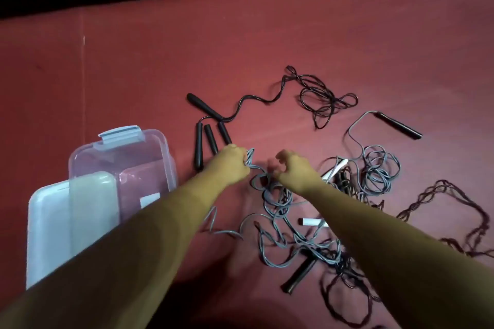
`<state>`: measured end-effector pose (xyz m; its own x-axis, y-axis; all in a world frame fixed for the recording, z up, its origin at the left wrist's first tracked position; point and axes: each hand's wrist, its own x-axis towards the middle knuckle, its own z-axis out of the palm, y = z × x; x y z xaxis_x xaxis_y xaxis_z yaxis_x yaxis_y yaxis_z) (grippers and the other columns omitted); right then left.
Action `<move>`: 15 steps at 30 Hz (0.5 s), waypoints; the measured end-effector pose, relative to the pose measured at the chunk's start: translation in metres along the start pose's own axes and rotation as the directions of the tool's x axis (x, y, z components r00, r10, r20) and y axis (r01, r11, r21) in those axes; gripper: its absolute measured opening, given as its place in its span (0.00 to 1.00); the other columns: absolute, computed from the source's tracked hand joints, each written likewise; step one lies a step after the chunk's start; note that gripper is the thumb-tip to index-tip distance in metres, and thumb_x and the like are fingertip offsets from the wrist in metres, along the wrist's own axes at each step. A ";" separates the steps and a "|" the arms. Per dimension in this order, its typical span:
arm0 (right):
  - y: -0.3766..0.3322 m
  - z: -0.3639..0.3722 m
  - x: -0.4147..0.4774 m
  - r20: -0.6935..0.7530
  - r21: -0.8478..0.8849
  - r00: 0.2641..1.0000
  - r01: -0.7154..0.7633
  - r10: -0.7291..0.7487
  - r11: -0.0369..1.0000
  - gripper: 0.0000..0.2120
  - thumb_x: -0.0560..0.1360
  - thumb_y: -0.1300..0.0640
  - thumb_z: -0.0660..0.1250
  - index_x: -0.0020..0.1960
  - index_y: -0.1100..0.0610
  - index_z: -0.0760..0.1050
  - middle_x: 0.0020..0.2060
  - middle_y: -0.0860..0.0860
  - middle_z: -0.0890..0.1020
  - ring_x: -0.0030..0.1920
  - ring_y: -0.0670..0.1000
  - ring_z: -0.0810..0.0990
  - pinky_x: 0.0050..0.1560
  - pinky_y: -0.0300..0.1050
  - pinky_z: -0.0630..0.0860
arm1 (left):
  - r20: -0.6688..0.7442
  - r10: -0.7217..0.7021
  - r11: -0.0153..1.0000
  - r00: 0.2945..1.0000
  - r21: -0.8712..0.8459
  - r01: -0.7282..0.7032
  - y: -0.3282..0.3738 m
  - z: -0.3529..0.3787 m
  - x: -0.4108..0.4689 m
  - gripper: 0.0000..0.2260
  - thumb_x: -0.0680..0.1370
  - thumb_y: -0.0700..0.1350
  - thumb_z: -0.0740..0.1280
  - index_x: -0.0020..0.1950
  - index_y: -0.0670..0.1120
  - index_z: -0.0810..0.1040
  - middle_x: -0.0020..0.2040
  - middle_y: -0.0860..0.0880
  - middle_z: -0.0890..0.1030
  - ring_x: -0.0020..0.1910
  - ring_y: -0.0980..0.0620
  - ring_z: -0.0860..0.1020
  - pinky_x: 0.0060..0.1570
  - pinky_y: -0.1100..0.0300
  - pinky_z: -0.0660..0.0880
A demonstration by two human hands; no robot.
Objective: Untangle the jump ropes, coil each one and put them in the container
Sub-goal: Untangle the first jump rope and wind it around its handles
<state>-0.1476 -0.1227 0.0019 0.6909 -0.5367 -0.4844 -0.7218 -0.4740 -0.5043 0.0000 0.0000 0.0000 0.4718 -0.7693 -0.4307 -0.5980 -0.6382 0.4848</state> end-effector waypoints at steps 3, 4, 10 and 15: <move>0.004 0.014 -0.006 0.046 -0.035 0.998 -0.037 0.039 0.999 0.22 0.75 0.60 0.66 0.68 0.62 0.72 0.63 0.62 0.77 0.64 0.61 0.76 0.61 0.47 0.71 | 0.099 -0.020 0.999 0.995 0.036 0.017 0.001 0.028 -0.005 0.16 0.75 0.39 0.67 0.63 0.39 0.77 0.61 0.40 0.76 0.61 0.41 0.75 0.62 0.51 0.71; 0.004 0.019 -0.009 0.067 -0.034 0.997 -0.046 0.048 0.998 0.21 0.75 0.61 0.66 0.67 0.62 0.72 0.63 0.62 0.78 0.63 0.62 0.76 0.61 0.48 0.72 | 0.107 -0.004 0.999 0.994 0.038 0.000 0.003 0.037 -0.008 0.17 0.76 0.38 0.66 0.64 0.39 0.77 0.62 0.40 0.77 0.63 0.41 0.75 0.63 0.52 0.71; 0.012 0.042 -0.018 0.088 0.045 0.995 -0.055 0.051 0.997 0.02 0.75 0.60 0.70 0.45 0.58 0.80 0.41 0.57 0.81 0.46 0.58 0.80 0.43 0.45 0.69 | 0.118 0.053 0.997 0.992 -0.058 -0.046 0.011 0.069 -0.013 0.17 0.77 0.36 0.64 0.66 0.39 0.77 0.65 0.38 0.77 0.65 0.40 0.74 0.63 0.53 0.69; 0.007 0.017 -0.030 0.158 0.060 0.988 -0.014 0.004 0.998 0.11 0.75 0.56 0.73 0.34 0.52 0.77 0.33 0.54 0.80 0.35 0.51 0.75 0.35 0.40 0.70 | 0.071 0.025 0.988 0.997 -0.154 -0.014 0.006 0.059 -0.029 0.06 0.77 0.41 0.67 0.48 0.40 0.82 0.46 0.39 0.83 0.47 0.41 0.80 0.45 0.53 0.73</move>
<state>-0.1725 -0.0976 0.0007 0.6859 -0.4219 -0.5929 -0.7273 -0.4237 -0.5399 -0.0556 0.0204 -0.0300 0.4092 -0.7813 -0.4713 -0.4981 -0.6240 0.6021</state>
